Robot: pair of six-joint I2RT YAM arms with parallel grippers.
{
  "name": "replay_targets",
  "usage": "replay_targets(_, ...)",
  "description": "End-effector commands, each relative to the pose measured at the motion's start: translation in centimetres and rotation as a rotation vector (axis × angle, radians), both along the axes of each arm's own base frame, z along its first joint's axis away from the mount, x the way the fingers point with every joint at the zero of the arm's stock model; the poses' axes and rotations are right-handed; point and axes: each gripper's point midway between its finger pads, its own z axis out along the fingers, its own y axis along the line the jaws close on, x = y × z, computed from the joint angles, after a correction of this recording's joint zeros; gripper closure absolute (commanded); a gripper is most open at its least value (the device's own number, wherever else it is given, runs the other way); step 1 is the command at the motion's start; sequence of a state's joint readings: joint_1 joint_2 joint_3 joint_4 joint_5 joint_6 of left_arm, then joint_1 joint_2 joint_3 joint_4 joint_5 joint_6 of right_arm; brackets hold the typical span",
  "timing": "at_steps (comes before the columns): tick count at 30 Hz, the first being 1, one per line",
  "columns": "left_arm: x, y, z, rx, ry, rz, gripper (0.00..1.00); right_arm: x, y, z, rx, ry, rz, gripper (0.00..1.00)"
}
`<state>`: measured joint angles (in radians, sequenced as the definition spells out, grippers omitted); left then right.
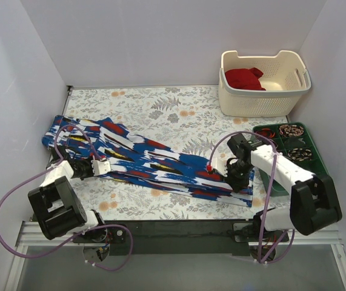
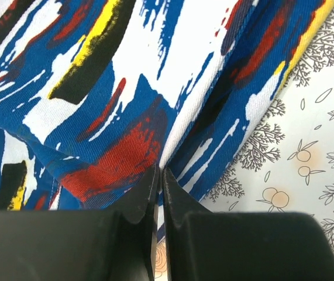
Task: Fold and stack the mixed laundry pile
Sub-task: Fold the trousers at the center of the board.
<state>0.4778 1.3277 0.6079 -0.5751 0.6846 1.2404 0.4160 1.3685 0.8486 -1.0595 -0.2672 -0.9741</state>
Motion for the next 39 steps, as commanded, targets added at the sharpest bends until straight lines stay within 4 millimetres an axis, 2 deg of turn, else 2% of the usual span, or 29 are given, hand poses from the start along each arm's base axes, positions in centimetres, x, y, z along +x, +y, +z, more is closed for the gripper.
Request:
replay_targets(1, 2.0, 1.6, 2.8, 0.008, -0.054, 0.061, 1.00, -0.5, -1.1, 2.3, -0.028, -0.036, 0.045, 0.99)
replay_targets(2, 1.8, 1.4, 3.2, -0.011, -0.039, 0.066, 1.00, 0.1, -0.9, 3.4, -0.020, -0.060, 0.049, 0.99)
replay_targets(3, 2.4, 1.5, 4.3, -0.017, -0.054, 0.067, 1.00, -0.2, -1.2, 4.0, -0.023, -0.067, 0.052, 0.99)
replay_targets(6, 2.1, 1.0, 5.4, -0.035, -0.054, 0.060, 1.00, -0.8, -1.6, 4.9, -0.016, -0.094, 0.069, 0.99)
replay_targets(9, 1.2, 0.2, 5.7, -0.030, -0.071, 0.012, 1.00, -2.3, -3.0, 3.6, -0.064, -0.071, 0.098, 0.99)
replay_targets(12, -0.5, -0.4, 3.6, 0.008, -0.051, -0.036, 1.00, -4.0, -4.0, 2.0, -0.094, -0.009, 0.108, 0.99)
replay_targets(13, -1.8, -0.8, 2.0, 0.014, -0.017, -0.041, 1.00, -4.4, -3.7, 1.7, -0.079, 0.011, 0.105, 0.99)
replay_targets(14, -2.0, -0.2, 1.3, 0.055, -0.012, -0.041, 1.00, -4.7, -3.6, 1.4, -0.079, 0.030, 0.098, 0.99)
replay_targets(15, -2.3, 0.0, 0.7, 0.074, 0.001, -0.037, 1.00, -5.1, -3.6, 1.0, -0.085, 0.063, 0.089, 0.93)
replay_targets(16, -2.8, 0.1, 0.0, 0.084, 0.022, -0.041, 0.90, -5.2, -3.5, 0.9, -0.079, 0.079, 0.088, 0.63)
replay_targets(17, -3.2, 0.2, -0.4, 0.092, 0.048, -0.035, 0.79, -5.2, -3.4, 0.9, -0.083, 0.087, 0.081, 0.52)
replay_targets(18, -3.4, 0.2, -0.3, 0.076, 0.069, -0.019, 0.73, -5.2, -3.4, 1.0, -0.088, 0.098, 0.075, 0.44)
replay_targets(19, -3.5, 0.1, 0.0, 0.062, 0.091, -0.016, 0.62, -4.6, -3.1, 1.5, -0.078, 0.077, 0.075, 0.36)
replay_targets(21, -3.5, -0.3, 1.8, -0.008, 0.139, 0.006, 0.55, -3.8, -2.9, 2.2, -0.063, 0.033, 0.060, 0.35)
replay_targets(22, -3.4, -0.5, 2.6, -0.033, 0.148, 0.014, 0.54, -3.2, -2.4, 2.8, -0.042, 0.011, 0.045, 0.35)
replay_targets(23, -2.7, -0.5, 4.2, -0.059, 0.153, 0.022, 0.54, -2.9, -2.3, 3.1, -0.034, 0.006, 0.024, 0.36)
replay_targets(25, -1.8, -1.6, 6.4, -0.184, 0.164, 0.076, 0.54, -2.4, -1.9, 3.0, -0.031, 0.012, -0.031, 0.41)
replay_targets(26, -1.2, -2.0, 7.3, -0.236, 0.163, 0.091, 0.52, -2.3, -1.8, 2.6, -0.042, 0.036, -0.052, 0.43)
replay_targets(27, 0.3, -2.6, 9.3, -0.287, 0.123, 0.086, 0.51, -1.5, -1.4, 2.2, -0.042, 0.021, -0.079, 0.46)
replay_targets(28, 0.5, -4.6, 9.6, -0.357, 0.201, 0.140, 0.51, -1.2, -1.2, 1.9, -0.054, 0.029, -0.124, 0.49)
replay_targets(29, 2.2, -5.0, 10.1, -0.350, 0.161, 0.156, 0.52, -0.6, -1.1, 1.4, -0.068, 0.042, -0.151, 0.50)
replay_targets(31, 2.8, -8.0, 9.6, -0.340, 0.193, 0.180, 0.55, 0.7, -0.6, 0.9, -0.082, 0.026, -0.202, 0.52)
replay_targets(32, 3.9, -8.9, 9.8, -0.374, 0.186, 0.241, 0.55, 1.1, -0.5, 0.5, -0.097, 0.046, -0.217, 0.53)
replay_targets(34, 3.8, -11.7, 7.6, -0.323, 0.246, 0.249, 0.56, 1.9, -0.3, -0.3, -0.117, 0.049, -0.256, 0.53)
replay_targets(35, 4.3, -13.2, 7.3, -0.349, 0.266, 0.284, 0.57, 1.8, -0.3, -1.0, -0.137, 0.080, -0.263, 0.53)
replay_targets(36, 4.3, -13.9, 6.7, -0.343, 0.287, 0.298, 0.57, 2.4, -0.4, -1.6, -0.151, 0.070, -0.282, 0.53)
replay_targets(37, 4.5, -15.0, 4.9, -0.312, 0.328, 0.318, 0.60, 2.4, -0.4, -2.0, -0.166, 0.081, -0.288, 0.53)
replay_targets(39, 4.5, -15.5, 2.8, -0.299, 0.396, 0.406, 0.64, 2.9, -0.9, -3.5, -0.212, 0.088, -0.306, 0.53)
